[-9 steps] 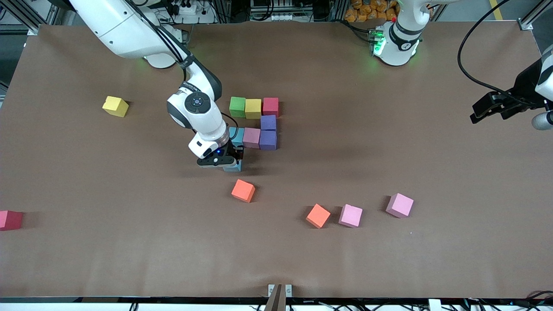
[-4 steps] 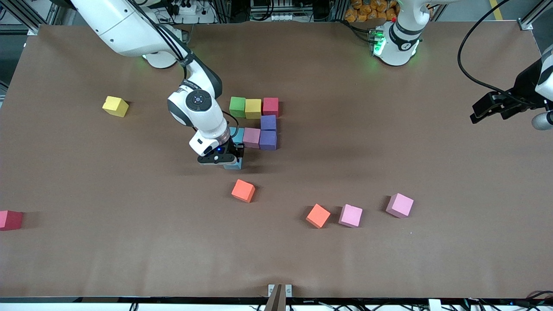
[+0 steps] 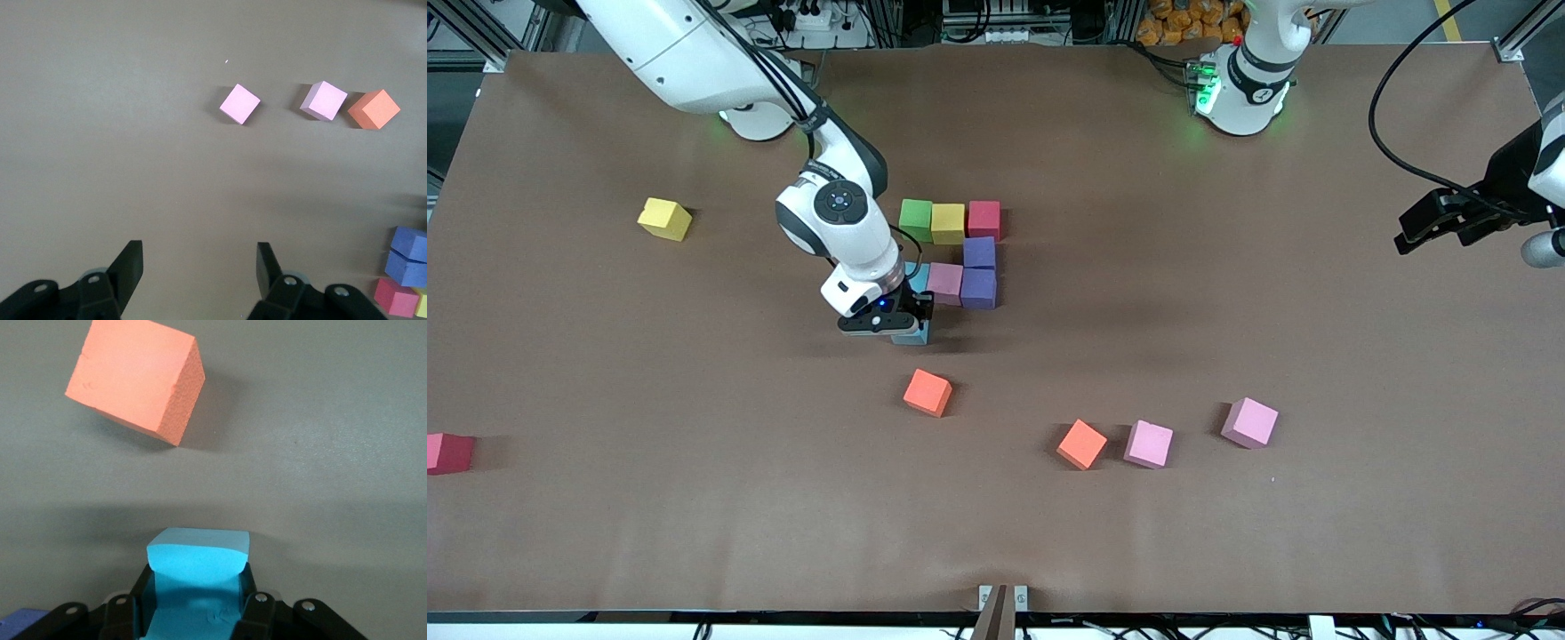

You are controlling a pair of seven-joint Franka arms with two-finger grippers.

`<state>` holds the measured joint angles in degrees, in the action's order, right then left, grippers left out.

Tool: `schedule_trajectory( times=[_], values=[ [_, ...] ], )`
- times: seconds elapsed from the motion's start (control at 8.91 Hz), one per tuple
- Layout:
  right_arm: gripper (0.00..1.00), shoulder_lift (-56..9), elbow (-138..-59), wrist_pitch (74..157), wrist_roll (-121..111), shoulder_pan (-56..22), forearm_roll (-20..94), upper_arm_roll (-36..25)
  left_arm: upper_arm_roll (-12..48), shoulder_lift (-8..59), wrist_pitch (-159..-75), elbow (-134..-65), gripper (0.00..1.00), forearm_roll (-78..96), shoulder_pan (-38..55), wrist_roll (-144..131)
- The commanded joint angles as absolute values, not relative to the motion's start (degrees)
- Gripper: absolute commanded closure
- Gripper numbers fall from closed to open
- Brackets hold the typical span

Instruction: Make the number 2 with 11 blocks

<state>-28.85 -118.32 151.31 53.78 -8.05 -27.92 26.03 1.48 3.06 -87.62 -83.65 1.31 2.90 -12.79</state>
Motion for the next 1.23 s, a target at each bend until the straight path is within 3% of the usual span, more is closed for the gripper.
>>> schedule_trajectory(
  times=[0.0, 1.12],
  values=[
    [0.87, -26.4, -120.1, 150.3, 54.6, -7.7, -27.1, 26.9, 1.4, 3.3, -87.5, -82.7, 0.23, 2.7, 2.7, -13.6],
    [0.87, -25.4, -120.0, 150.2, 53.9, -6.9, -27.1, 26.9, 1.4, 3.3, -87.5, -82.7, 0.23, 2.9, 2.7, -13.6]
  ],
)
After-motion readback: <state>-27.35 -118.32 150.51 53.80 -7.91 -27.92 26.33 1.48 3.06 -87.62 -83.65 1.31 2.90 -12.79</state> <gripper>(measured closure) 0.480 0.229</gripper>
